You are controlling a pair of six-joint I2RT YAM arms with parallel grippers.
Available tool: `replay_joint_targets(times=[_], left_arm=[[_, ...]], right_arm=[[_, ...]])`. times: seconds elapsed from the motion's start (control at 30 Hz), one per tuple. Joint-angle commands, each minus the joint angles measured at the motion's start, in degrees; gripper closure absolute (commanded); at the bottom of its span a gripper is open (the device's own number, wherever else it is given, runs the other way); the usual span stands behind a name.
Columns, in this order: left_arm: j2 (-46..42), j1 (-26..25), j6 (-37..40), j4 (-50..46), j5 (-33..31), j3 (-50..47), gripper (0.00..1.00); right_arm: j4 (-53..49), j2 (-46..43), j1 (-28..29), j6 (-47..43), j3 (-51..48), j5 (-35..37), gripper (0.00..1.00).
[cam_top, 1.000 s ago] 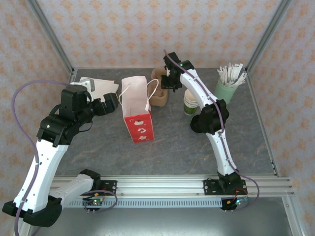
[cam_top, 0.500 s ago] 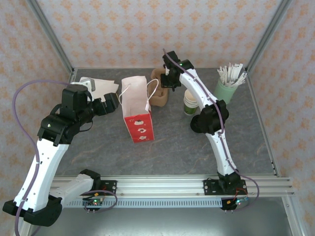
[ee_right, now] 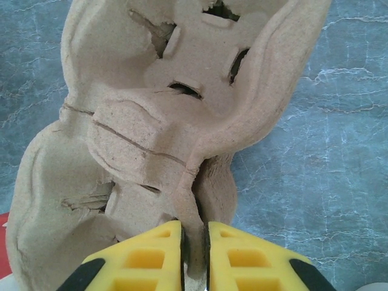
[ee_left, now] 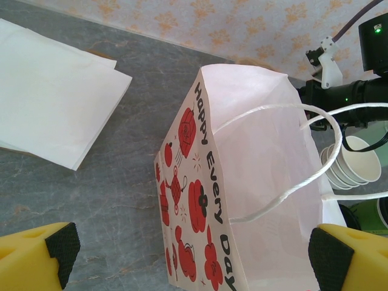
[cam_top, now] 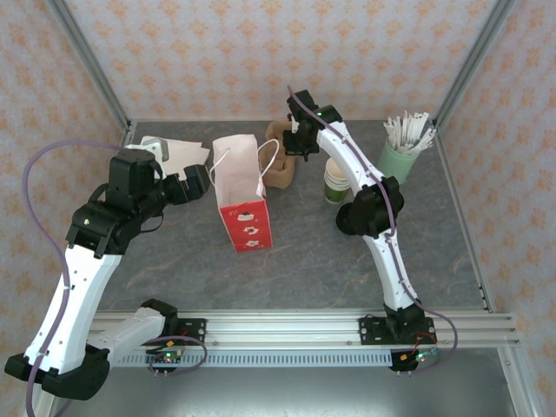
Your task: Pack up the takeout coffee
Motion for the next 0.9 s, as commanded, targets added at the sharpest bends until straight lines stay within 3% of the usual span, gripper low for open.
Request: replay_joint_targets(times=[0.0, 0.17, 0.87], left_arm=[[-0.16, 0.55, 0.99, -0.82, -1.69, 0.96, 0.00], [-0.31, 0.57, 0.98, -0.74, -1.54, 0.96, 0.00], [-0.84, 0.54, -0.73, 1.38, 1.37, 1.92, 0.00]], right_arm=[[-0.72, -1.95, 0.24, -0.72, 2.21, -1.47, 0.87], [-0.81, -4.38, -0.41, -1.16, 1.14, -2.36, 0.93], [2.19, -13.52, -4.73, -3.44, -5.45, -10.54, 1.00]])
